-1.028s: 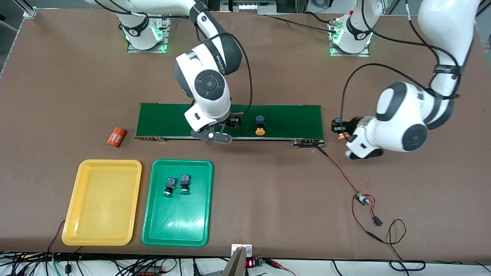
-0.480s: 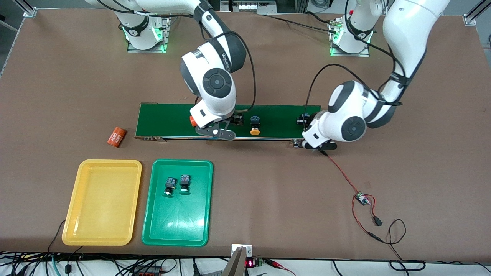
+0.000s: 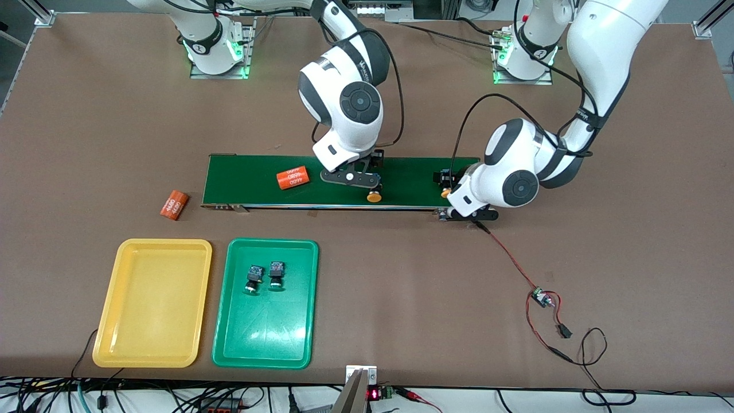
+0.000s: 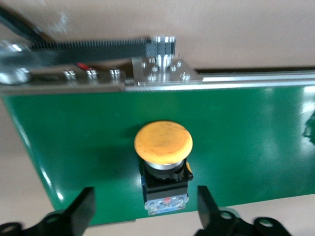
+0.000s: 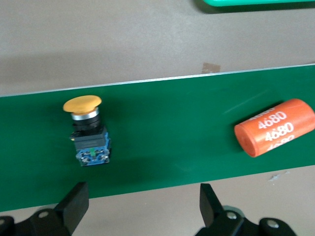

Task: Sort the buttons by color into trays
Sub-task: 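Place the yellow button on the belt while the right gripper reaches the belt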

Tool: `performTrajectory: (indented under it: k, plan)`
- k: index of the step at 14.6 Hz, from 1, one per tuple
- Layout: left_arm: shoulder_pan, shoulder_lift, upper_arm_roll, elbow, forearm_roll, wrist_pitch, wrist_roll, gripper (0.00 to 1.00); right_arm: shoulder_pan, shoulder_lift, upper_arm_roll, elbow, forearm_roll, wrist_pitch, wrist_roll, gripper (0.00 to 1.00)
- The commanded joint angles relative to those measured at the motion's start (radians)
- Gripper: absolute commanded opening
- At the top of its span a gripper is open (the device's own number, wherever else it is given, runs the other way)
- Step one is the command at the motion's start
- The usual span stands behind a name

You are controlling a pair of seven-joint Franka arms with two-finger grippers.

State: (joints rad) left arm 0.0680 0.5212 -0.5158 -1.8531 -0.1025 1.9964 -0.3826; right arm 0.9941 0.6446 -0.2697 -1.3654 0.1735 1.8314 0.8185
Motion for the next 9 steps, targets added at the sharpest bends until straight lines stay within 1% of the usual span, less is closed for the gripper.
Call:
performTrajectory:
  k: [1,3,4,6,7,8,9]
  plan:
    - [0.038,-0.133,-0.003,0.015,-0.005,-0.071,0.008,1.0,-0.003,-0.008,-0.003,-0.043,0.017,0.044,0.005,1.0]
    - [0.073,-0.171,0.007,0.067,-0.005,-0.155,0.014,1.0,0.0,-0.005,-0.002,-0.078,0.02,0.089,0.005,1.0]
    - [0.084,-0.187,0.022,0.087,-0.002,-0.175,0.016,1.0,0.011,-0.002,-0.002,-0.095,0.02,0.116,0.007,1.0]
    - [0.085,-0.234,0.092,0.092,0.036,-0.179,0.06,1.0,0.026,0.016,-0.002,-0.103,0.02,0.144,0.008,1.0]
    - [0.07,-0.266,0.152,0.091,0.038,-0.179,0.121,1.0,0.031,0.026,-0.002,-0.103,0.02,0.15,0.007,1.0]
    - [0.029,-0.303,0.233,0.088,0.038,-0.179,0.213,1.0,0.034,0.03,-0.002,-0.103,0.02,0.161,0.007,1.0]
    - [-0.02,-0.334,0.335,0.088,0.038,-0.179,0.305,1.0,0.034,0.039,-0.002,-0.103,0.02,0.17,0.007,1.0]
